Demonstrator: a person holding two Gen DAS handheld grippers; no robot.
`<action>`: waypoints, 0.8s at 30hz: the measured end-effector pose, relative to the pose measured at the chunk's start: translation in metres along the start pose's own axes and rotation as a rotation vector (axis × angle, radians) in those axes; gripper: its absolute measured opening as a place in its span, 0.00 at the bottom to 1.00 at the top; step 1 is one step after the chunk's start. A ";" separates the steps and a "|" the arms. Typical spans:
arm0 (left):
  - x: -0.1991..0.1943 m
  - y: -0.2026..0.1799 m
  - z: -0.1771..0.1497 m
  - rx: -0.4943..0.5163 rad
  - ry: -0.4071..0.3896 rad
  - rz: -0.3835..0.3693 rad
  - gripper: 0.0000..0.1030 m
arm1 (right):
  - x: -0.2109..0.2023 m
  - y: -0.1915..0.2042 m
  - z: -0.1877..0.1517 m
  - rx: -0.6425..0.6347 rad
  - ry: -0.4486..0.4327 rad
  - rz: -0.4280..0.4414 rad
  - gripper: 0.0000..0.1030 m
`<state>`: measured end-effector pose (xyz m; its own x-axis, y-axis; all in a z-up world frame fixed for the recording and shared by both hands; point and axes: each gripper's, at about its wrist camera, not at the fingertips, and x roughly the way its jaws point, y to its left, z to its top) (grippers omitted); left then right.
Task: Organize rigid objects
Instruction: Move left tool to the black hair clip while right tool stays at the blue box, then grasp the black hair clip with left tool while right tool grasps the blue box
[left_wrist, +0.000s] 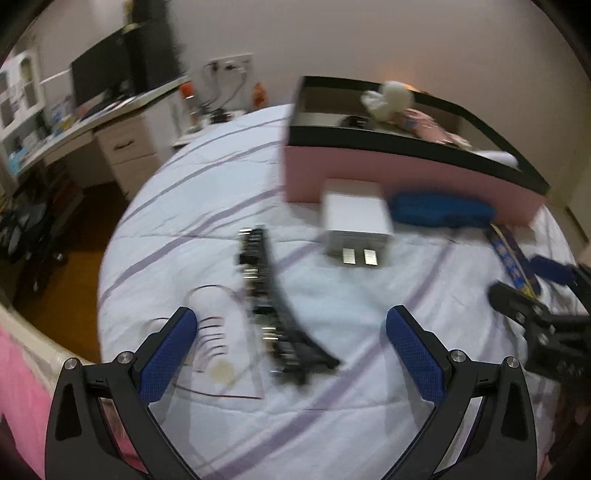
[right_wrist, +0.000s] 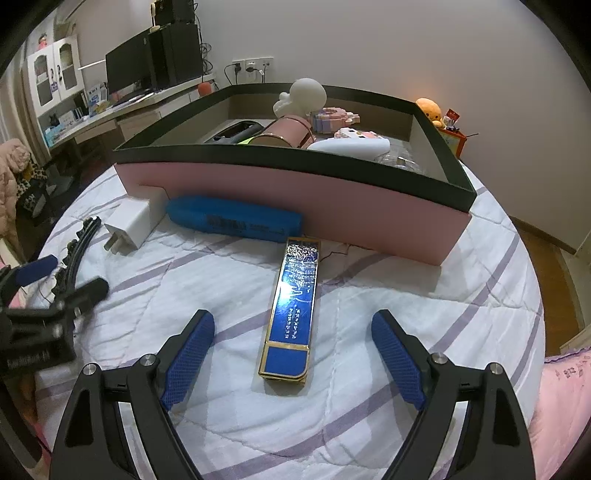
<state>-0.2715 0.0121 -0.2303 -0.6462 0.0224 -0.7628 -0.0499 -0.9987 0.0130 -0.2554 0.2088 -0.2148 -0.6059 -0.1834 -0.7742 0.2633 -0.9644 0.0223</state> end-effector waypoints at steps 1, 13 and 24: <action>0.001 -0.004 0.000 0.016 0.004 -0.012 1.00 | 0.000 0.000 0.000 0.008 -0.003 0.003 0.86; 0.002 0.005 0.000 -0.025 -0.013 -0.081 0.97 | -0.003 0.001 -0.001 0.019 -0.028 -0.037 0.70; -0.006 0.026 -0.001 -0.109 -0.053 -0.055 0.32 | -0.008 0.004 -0.004 -0.006 -0.057 -0.044 0.20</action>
<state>-0.2687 -0.0142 -0.2260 -0.6846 0.0766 -0.7249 -0.0053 -0.9950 -0.1001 -0.2465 0.2069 -0.2115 -0.6589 -0.1514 -0.7368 0.2396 -0.9707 -0.0148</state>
